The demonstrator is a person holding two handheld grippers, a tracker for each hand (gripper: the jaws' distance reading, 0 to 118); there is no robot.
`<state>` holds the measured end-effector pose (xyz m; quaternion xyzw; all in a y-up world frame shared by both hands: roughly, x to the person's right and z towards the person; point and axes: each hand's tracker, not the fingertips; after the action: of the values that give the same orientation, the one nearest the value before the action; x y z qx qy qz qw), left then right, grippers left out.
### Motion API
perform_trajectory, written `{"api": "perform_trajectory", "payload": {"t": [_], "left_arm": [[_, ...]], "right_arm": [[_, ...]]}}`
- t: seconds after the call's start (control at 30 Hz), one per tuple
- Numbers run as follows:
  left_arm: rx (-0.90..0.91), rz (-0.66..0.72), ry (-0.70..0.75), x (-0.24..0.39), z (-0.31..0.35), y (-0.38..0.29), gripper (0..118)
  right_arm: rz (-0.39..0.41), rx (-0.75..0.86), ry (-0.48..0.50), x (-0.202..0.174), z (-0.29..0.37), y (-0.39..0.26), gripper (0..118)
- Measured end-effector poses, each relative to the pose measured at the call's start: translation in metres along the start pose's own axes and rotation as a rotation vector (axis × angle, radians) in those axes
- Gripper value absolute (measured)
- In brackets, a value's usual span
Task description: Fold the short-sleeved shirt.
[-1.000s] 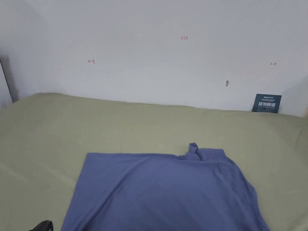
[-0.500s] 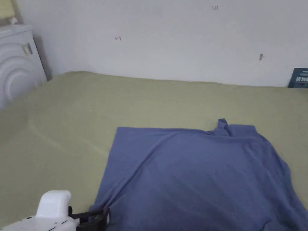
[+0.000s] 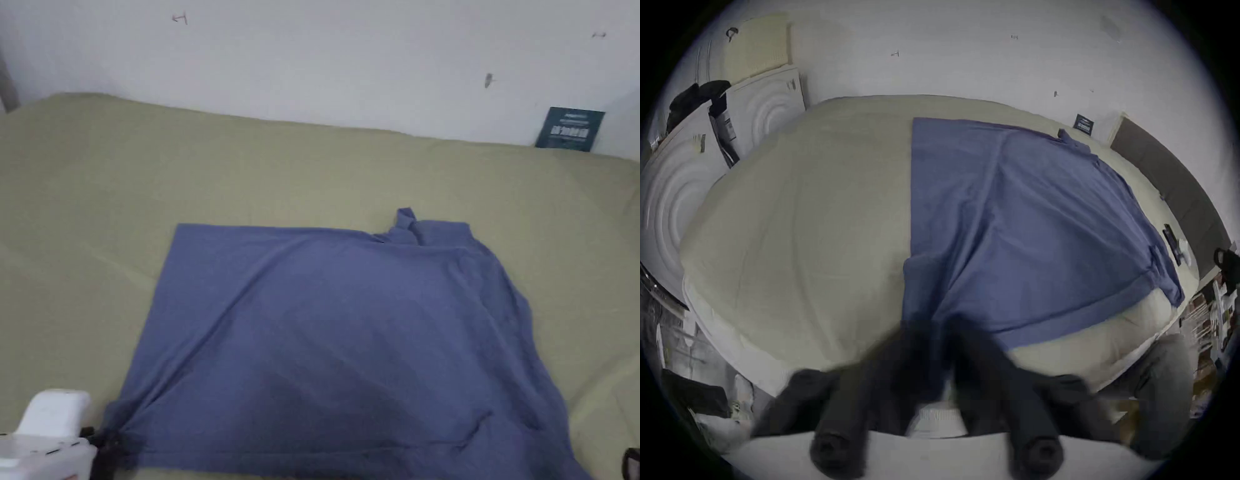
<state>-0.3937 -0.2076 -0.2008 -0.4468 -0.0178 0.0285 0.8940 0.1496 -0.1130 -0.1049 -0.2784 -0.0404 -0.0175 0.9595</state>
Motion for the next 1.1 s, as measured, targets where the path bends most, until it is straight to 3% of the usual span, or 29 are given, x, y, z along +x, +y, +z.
{"api": "perform_trajectory", "payload": {"t": [0.27, 0.3, 0.33, 0.37, 0.4, 0.47, 0.53, 0.57, 0.6, 0.63, 0.67, 0.73, 0.83, 0.97, 1.1], "left_arm": [[0.025, 0.013, -0.009, 0.006, 0.005, -0.005, 2], [0.019, 0.026, -0.013, 0.006, 0.005, -0.006, 2], [0.014, 0.034, -0.012, 0.006, 0.006, -0.005, 2], [0.012, 0.041, -0.013, 0.007, 0.006, -0.005, 2], [0.012, 0.043, -0.014, 0.008, 0.006, -0.005, 2], [0.01, 0.039, -0.012, 0.009, 0.006, -0.005, 2], [0.012, 0.03, -0.006, 0.012, 0.007, -0.006, 2], [0.01, 0.032, -0.008, 0.012, 0.007, -0.006, 2], [0.011, 0.031, -0.007, 0.011, 0.006, -0.005, 2], [0.011, 0.033, -0.008, 0.01, 0.006, -0.005, 2], [0.01, 0.035, -0.01, 0.01, 0.006, -0.005, 2], [0.012, 0.035, -0.014, 0.008, 0.006, -0.005, 2], [0.014, 0.035, -0.019, 0.008, 0.009, -0.006, 2], [0.039, 0.017, -0.014, 0.008, 0.018, -0.006, 2], [0.081, 0.01, -0.032, 0.008, 0.037, 0.007, 2]], "right_arm": [[-0.038, -0.161, 0.067, 0.019, -0.024, -0.012, 1], [-0.037, -0.218, 0.081, 0.021, -0.034, -0.013, 12], [-0.023, -0.31, 0.087, 0.022, -0.049, -0.014, 41], [0.004, -0.393, 0.077, 0.02, -0.061, -0.016, 86], [0.018, -0.449, 0.048, 0.018, -0.072, -0.02, 101], [0.033, -0.486, 0.036, 0.018, -0.087, -0.024, 99], [-0.011, -0.548, 0.06, 0.019, -0.101, -0.031, 99], [-0.018, -0.554, 0.054, 0.019, -0.105, -0.034, 91], [-0.006, -0.546, 0.048, 0.019, -0.109, -0.037, 69], [0.014, -0.545, 0.032, 0.017, -0.108, -0.039, 32], [0.031, -0.532, 0.019, 0.015, -0.108, -0.04, 4], [0.032, -0.502, 0.019, 0.008, -0.1, -0.037, 4], [0.135, -0.42, -0.002, -0.002, -0.087, -0.032, 4], [0.114, -0.365, 0.01, -0.004, -0.071, -0.022, 4], [0.143, -0.306, 0.02, -0.006, -0.058, 0.004, 4]]}}
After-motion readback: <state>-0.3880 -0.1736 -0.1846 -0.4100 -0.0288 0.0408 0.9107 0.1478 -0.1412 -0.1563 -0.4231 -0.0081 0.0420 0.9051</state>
